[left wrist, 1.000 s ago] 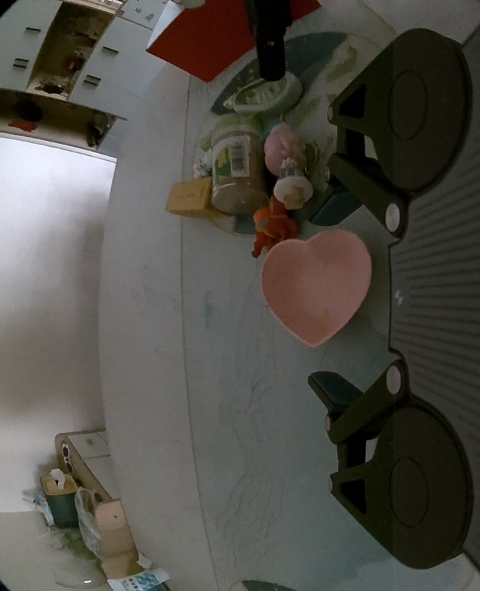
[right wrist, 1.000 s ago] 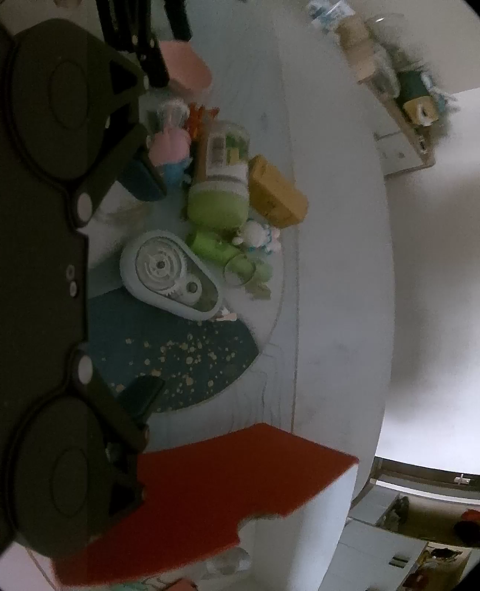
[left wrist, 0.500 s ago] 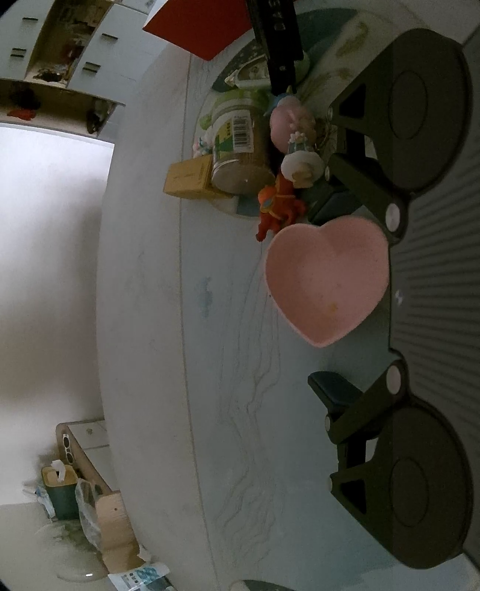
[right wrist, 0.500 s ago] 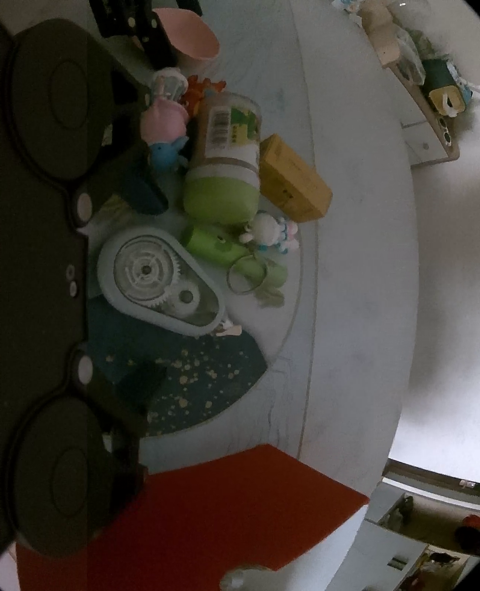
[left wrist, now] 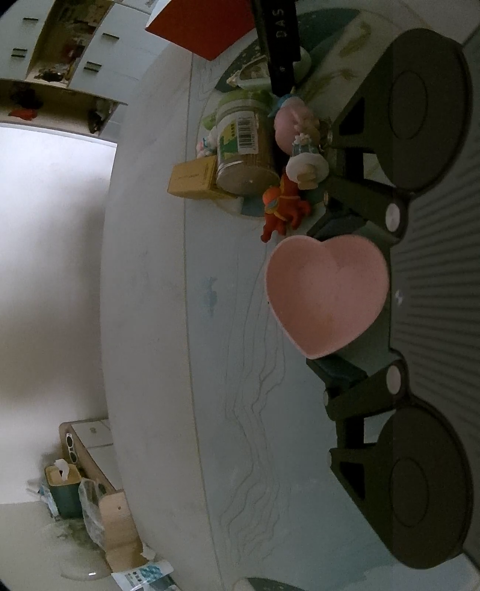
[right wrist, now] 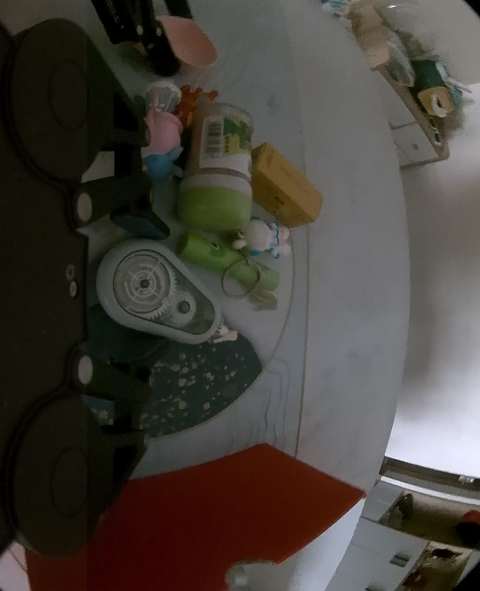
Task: Organize rigid objects
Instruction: 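Grasp the pink heart dish with the left gripper while the right grasps the white tape dispenser, then carry the heart dish and tape dispenser over into the red box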
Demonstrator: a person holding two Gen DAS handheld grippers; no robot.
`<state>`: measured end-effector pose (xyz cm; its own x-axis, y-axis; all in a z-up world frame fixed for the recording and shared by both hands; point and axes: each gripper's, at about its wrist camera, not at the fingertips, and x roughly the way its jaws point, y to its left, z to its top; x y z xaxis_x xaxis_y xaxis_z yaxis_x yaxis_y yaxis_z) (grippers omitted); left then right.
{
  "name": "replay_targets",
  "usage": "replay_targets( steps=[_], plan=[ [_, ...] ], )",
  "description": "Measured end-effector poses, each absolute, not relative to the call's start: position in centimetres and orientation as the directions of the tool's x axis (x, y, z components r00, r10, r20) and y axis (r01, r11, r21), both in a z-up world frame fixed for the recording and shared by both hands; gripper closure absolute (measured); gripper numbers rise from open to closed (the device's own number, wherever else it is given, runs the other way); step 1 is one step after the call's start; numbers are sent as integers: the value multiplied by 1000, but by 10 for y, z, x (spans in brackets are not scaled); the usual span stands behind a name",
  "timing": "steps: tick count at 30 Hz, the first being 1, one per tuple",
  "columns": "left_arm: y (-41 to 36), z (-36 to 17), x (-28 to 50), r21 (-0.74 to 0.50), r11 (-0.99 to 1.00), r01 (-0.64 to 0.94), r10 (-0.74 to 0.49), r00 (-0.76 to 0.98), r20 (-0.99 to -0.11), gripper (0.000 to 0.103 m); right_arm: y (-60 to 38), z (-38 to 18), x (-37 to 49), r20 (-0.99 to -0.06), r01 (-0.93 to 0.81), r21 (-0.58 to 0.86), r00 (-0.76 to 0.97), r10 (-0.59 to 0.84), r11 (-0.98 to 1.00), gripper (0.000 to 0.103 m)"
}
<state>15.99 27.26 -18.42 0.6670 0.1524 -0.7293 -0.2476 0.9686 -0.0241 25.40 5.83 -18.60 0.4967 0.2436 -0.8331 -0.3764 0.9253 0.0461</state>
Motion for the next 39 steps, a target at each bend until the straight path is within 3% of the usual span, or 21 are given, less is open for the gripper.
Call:
replay_targets(
  steps=[21, 39],
  plan=[
    [256, -141, 138, -104, 973, -204, 74, 709, -702, 38, 23, -141, 216, -759, -364, 112, 570, 316, 925, 49],
    [198, -75, 141, -152, 988, -29, -84, 722, -687, 38, -38, -68, 187, -642, -384, 206, 641, 421, 900, 49]
  ],
)
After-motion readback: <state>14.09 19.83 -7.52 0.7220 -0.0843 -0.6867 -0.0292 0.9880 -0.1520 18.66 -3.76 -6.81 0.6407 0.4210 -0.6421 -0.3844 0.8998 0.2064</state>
